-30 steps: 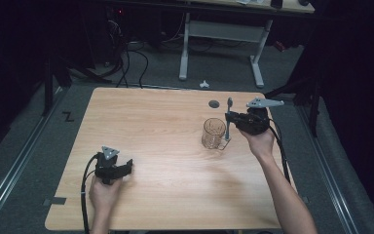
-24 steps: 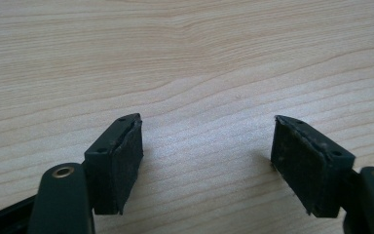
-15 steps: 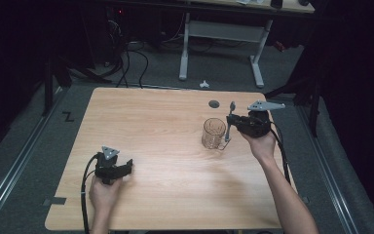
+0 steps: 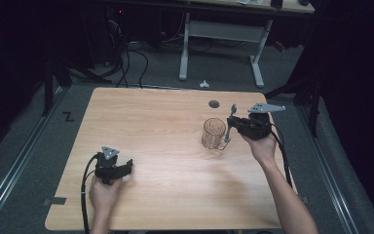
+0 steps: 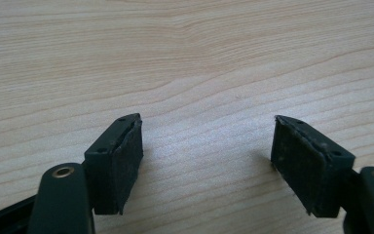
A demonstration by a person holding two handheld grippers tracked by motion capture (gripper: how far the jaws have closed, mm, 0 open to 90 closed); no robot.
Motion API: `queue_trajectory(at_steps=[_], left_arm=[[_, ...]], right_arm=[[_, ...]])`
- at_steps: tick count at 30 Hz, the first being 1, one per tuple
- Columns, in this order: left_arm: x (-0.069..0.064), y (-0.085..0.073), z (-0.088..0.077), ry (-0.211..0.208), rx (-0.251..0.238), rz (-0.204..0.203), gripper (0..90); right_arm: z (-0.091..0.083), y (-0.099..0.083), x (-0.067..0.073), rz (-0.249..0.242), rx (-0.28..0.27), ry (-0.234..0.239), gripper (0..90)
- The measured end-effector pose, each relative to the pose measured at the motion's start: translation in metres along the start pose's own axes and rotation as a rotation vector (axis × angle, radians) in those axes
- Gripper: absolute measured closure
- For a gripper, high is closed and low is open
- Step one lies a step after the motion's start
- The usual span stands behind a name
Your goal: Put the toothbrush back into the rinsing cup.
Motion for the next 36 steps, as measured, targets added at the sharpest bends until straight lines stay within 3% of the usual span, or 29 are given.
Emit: queue_trajectory(at_steps=[36], left_arm=[[0.000,0.000,0.000,0.003,0.002,0.002,28.0]], right_arm=[[0.006,-0.017,0.001,-0.010,0.036,-0.017,79.9]])
Point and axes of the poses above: each handheld gripper's, and its own axes: z roughly forward along the jaws, y roughly out of its top, x roughly to its left, the point moved 1 cm from there along z, roughly forward along the jaws, and after that the axes turned 8 degrees about x, right-handed, at the moved point
